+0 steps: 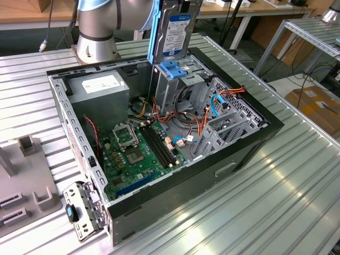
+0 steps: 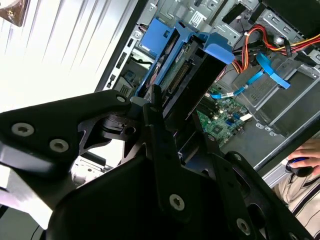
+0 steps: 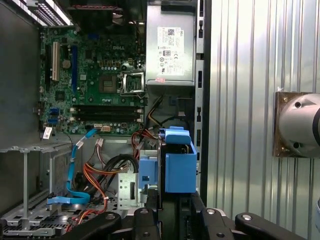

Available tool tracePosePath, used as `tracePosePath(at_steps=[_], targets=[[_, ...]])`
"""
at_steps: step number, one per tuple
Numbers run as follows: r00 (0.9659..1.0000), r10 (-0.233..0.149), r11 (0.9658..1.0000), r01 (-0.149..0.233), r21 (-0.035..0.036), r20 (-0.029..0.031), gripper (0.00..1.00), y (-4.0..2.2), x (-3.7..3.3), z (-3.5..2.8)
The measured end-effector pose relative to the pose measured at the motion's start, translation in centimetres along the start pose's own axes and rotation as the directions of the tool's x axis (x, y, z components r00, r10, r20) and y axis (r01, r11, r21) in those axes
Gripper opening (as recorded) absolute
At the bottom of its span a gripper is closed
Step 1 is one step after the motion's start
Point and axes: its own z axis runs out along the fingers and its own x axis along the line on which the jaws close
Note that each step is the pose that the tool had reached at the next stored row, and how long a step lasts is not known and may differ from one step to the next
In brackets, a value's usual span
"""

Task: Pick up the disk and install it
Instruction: 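Pick up the disk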

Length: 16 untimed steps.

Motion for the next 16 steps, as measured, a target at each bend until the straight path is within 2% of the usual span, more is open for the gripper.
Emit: tracePosePath(at_steps=[5, 11, 16], targets=[[1.0, 0.0, 1.0, 0.0, 0.0, 0.0, 0.35, -1.35, 0.02, 0.01], [1.0, 0.0, 1.0, 0.0, 0.0, 0.0001, 0.35, -3.34, 0.06, 0.03], [1.0, 0.0, 1.0, 0.0, 0.0, 0.0, 0.35, -3.45, 0.06, 0.03]])
